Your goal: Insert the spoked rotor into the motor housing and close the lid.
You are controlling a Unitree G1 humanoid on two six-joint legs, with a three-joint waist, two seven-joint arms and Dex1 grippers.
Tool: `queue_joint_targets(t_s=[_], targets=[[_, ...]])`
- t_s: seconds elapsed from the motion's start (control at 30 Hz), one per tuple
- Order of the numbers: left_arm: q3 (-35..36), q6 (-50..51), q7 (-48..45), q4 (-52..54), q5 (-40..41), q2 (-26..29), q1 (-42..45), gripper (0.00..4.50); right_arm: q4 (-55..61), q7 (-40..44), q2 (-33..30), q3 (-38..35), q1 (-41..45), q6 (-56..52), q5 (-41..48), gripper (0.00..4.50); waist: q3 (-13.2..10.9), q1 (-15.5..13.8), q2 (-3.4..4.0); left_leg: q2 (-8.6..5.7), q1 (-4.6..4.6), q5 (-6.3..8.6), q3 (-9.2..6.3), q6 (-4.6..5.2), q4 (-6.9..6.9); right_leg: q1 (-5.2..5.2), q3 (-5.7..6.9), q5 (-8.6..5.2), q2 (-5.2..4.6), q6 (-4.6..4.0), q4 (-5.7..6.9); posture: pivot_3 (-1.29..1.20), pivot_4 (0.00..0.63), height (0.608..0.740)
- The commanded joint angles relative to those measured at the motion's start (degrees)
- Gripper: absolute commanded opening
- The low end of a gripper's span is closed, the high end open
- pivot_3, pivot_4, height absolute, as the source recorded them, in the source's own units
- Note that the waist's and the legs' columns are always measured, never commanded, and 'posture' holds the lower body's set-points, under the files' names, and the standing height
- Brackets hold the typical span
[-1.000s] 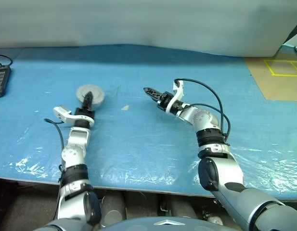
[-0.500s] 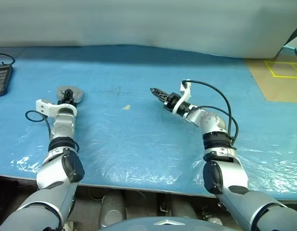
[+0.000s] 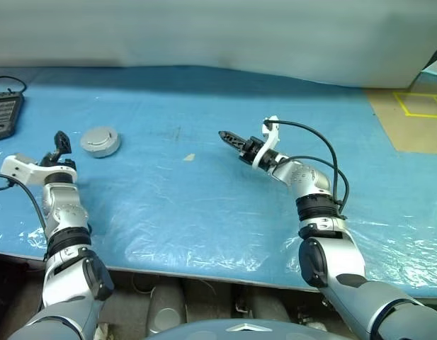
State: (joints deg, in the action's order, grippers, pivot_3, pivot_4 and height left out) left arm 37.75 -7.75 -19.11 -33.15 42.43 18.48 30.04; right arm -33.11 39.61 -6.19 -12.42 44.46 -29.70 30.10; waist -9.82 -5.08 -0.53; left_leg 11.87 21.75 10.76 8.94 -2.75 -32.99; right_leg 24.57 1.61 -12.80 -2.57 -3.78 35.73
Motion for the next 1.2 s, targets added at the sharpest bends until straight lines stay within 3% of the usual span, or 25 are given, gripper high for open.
queue_joint_targets(t_s=[0.03,0.23,0.33,0.43,0.53,0.6,0.63,0.77,1.2], targets=[[-5.3,0.8,-9.0,10.1,0.0,-1.2,-2.3,4.45,0.0,4.6,-0.5,2.4,-0.9,16.2,-5.2,3.23,0.0,-0.4,0.00,0.00,-0.01,0.00,0.00,0.01,0.00,0.00,0.00,0.00,-0.05,0.00,0.01,0.00,0.150,0.740],[-28.4,8.3,-26.9,20.5,-12.2,3.2,-11.0,4.45,-7.6,9.4,-7.2,6.2,-0.9,26.7,-12.8,3.23,0.0,-0.4,-0.01,-0.07,-0.06,-0.02,0.05,0.08,0.01,-0.11,0.00,-0.02,-0.21,-0.01,-0.01,0.00,0.150,0.740],[-33.6,5.9,-31.0,19.7,-17.0,4.5,-10.9,4.45,-9.8,11.2,-11.0,8.8,-1.6,33.3,-17.3,3.23,0.0,0.0,0.00,-0.02,-0.13,-0.04,0.06,0.12,0.02,-0.10,0.01,-0.02,-0.17,-0.02,0.01,0.00,0.150,0.740],[-35.4,3.4,-34.0,18.1,-18.9,4.0,-10.0,4.45,-8.8,15.9,-13.1,8.8,-3.1,36.4,-16.7,3.23,0.0,0.7,0.00,-0.02,-0.18,-0.04,0.07,0.12,0.02,-0.10,0.00,-0.01,-0.06,-0.05,0.02,0.00,0.150,0.740],[-36.8,1.9,-36.9,17.2,-20.1,3.8,-9.7,4.50,-3.7,22.5,-14.8,8.7,-6.1,34.5,-13.8,3.78,0.0,1.2,0.00,-0.04,-0.17,-0.04,0.08,0.15,0.02,-0.11,-0.02,-0.01,-0.04,-0.06,0.01,0.00,0.150,0.740],[-37.4,1.8,-38.3,16.6,-20.6,3.8,-9.4,4.50,-0.4,25.2,-15.7,9.0,-8.2,33.0,-13.0,4.41,0.0,1.2,0.00,-0.03,-0.18,-0.13,0.09,0.33,0.02,-0.11,-0.03,0.00,-0.04,-0.06,0.00,0.00,0.150,0.740],[-37.6,1.7,-39.2,16.4,-20.6,3.9,-9.3,4.50,1.3,25.7,-16.1,9.2,-9.3,32.7,-13.0,4.46,0.0,1.1,0.00,-0.04,-0.18,-0.13,0.09,0.36,0.02,-0.11,-0.03,0.00,-0.04,-0.06,0.00,0.00,0.150,0.740],[-38.2,1.5,-41.4,15.4,-21.2,3.9,-8.7,4.50,3.1,22.6,-17.4,10.4,-11.8,37.2,-17.2,4.46,0.0,1.1,0.00,-0.02,-0.19,-0.02,0.09,0.57,0.01,-0.11,-0.02,0.01,-0.07,-0.08,0.00,0.00,0.150,0.740],[-37.9,-1.2,-42.9,11.9,-22.8,2.8,-7.3,4.50,3.9,22.4,-18.1,10.1,-12.8,36.8,-16.6,4.46,0.0,1.0,0.00,-0.02,-0.27,0.04,0.14,0.48,0.04,-0.18,-0.02,0.04,-0.08,-0.13,-0.04,0.00,0.150,0.740]])
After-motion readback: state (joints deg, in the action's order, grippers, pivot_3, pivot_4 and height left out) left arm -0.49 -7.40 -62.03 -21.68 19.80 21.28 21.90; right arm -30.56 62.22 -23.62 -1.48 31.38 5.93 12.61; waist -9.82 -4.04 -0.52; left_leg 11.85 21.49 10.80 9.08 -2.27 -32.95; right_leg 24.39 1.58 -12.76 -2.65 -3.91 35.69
